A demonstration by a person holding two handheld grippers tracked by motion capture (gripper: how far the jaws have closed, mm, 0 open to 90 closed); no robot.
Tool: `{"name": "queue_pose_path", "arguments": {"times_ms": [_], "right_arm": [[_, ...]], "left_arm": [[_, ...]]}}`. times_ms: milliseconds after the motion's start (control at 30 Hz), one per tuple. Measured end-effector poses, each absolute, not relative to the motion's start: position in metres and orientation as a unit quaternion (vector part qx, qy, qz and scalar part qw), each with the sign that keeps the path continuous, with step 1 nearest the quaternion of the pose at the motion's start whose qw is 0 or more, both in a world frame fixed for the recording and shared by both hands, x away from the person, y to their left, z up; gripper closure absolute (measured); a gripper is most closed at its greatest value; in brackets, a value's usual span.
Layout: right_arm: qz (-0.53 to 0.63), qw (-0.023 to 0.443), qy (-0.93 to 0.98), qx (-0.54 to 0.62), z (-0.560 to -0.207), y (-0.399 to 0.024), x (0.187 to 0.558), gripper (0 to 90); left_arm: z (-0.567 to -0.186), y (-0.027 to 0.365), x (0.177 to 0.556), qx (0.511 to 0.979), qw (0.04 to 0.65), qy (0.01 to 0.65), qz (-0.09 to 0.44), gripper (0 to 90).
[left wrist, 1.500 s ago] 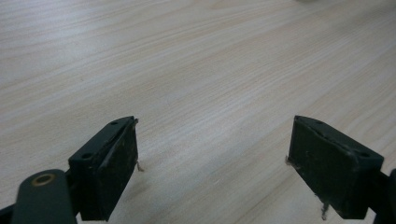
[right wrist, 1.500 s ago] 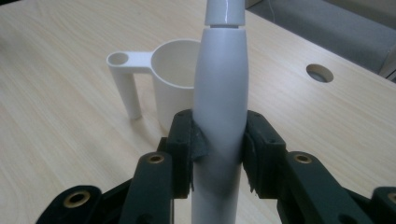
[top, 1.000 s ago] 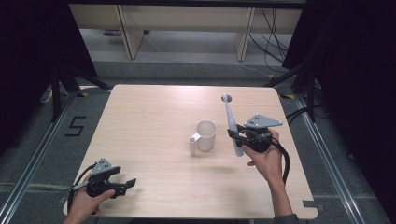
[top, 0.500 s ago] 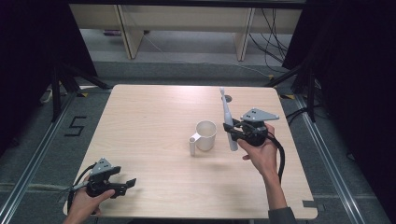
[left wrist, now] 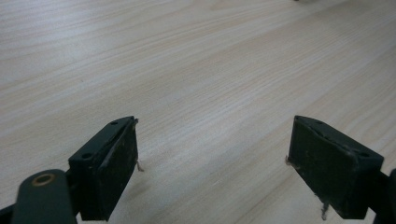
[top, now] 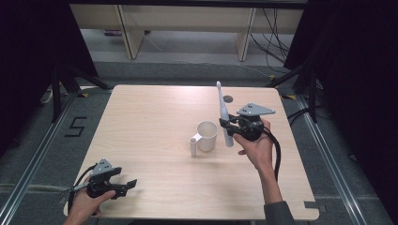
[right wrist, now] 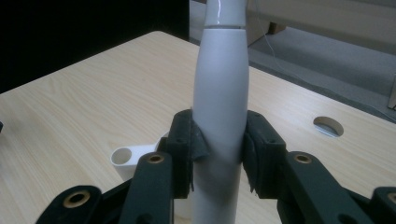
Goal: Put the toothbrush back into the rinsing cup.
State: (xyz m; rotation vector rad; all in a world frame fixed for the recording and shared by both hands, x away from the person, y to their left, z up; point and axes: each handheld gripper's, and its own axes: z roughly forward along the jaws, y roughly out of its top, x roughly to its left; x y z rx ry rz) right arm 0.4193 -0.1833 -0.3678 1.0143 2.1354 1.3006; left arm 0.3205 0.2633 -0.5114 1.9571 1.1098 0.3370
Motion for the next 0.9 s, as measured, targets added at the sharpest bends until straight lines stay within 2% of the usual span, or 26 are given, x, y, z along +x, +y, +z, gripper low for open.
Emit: {"name": "queue_pose_path", "arguments": {"times_ms": [667, 733, 767, 800, 900], "right_arm": [[0.488, 0.216, 0.764, 0.361, -0.358, -0.155, 0.446, 66.9], [0.495, 0.201, 0.760, 0.369, -0.357, -0.151, 0.448, 66.9], [0.493, 0.212, 0.762, 0.362, -0.356, -0.151, 0.450, 66.9], [0.496, 0.203, 0.758, 0.371, -0.356, -0.149, 0.450, 67.0], [0.496, 0.219, 0.759, 0.360, -0.356, -0.149, 0.454, 66.9]], "left_arm": [[-0.511, 0.263, 0.321, 0.782, 0.421, 0.441, 0.132, 15.3], [-0.511, 0.262, 0.320, 0.779, 0.424, 0.442, 0.132, 15.3], [-0.510, 0.265, 0.321, 0.791, 0.411, 0.433, 0.134, 15.3], [-0.509, 0.265, 0.320, 0.793, 0.411, 0.431, 0.131, 15.3], [-0.509, 0.265, 0.320, 0.791, 0.413, 0.431, 0.133, 15.3]]}}
